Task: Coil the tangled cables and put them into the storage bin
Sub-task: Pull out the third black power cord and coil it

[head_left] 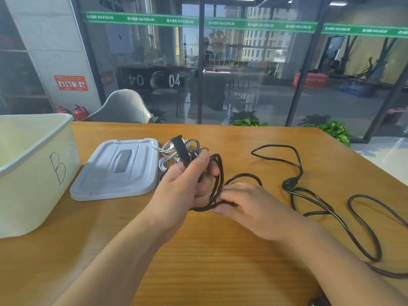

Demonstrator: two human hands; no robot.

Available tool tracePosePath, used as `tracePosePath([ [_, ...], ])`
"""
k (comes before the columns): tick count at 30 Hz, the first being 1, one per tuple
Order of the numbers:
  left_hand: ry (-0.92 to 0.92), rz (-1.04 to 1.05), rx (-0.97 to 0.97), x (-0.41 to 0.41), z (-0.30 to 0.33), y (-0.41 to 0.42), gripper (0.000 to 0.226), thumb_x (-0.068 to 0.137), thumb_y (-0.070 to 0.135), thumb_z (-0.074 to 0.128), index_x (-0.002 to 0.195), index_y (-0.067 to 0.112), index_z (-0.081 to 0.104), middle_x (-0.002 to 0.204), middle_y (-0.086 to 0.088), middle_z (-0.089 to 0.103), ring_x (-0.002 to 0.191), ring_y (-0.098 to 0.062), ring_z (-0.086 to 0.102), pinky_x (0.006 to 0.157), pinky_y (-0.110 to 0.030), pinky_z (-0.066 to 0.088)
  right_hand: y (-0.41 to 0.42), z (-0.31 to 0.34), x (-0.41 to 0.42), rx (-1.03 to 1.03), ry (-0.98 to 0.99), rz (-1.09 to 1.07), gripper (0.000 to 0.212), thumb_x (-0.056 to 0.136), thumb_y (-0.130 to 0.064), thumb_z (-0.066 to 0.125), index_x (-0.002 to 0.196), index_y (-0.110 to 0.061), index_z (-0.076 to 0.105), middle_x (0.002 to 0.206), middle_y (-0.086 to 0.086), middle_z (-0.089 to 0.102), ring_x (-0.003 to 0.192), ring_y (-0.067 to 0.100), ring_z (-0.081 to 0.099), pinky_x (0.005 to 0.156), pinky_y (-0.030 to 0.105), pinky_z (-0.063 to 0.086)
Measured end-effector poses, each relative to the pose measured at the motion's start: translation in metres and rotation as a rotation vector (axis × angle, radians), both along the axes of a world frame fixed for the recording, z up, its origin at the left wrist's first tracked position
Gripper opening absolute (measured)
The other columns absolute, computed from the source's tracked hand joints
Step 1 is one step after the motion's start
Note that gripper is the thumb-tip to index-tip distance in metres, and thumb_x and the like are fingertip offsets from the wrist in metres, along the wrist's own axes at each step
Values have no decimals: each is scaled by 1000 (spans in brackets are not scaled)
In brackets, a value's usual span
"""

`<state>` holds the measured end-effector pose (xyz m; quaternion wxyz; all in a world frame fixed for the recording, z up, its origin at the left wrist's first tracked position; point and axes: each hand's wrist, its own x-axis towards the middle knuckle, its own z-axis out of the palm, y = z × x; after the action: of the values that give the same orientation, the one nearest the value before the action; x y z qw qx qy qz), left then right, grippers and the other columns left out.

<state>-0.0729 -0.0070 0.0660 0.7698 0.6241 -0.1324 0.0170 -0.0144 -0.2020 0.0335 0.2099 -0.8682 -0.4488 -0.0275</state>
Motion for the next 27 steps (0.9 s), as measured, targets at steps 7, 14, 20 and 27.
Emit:
tracePosePath([
  [7,-12,-38,-85,-2,11,16,38,100,47,49,79,19,62,55,7,19,45,-12,15,45,-25,15,-27,-2,25,-18,-208,-178,57,105,-69,22,76,-29,50,64,-13,50,66,4,48,76,27,34],
  [14,73,-205,62,-3,7,10,35,98,44,49,78,18,61,53,6,25,44,-11,16,44,-21,20,-26,-2,28,14,-179,-234,44,97,-73,30,82,-39,54,74,-15,52,75,8,47,70,34,32],
  [20,68,-326,240,-2,-5,-1,36,101,42,48,78,17,61,54,0,25,48,-13,20,45,-19,22,-26,3,15,182,-211,-383,42,87,-79,45,83,-45,69,70,-15,63,71,5,58,57,34,46],
  [27,124,-267,299,4,-12,3,39,99,48,53,77,18,64,56,0,30,49,-14,21,45,-19,24,-41,22,10,279,-196,-476,28,80,-62,77,85,-38,63,60,-11,58,63,7,57,56,27,45],
])
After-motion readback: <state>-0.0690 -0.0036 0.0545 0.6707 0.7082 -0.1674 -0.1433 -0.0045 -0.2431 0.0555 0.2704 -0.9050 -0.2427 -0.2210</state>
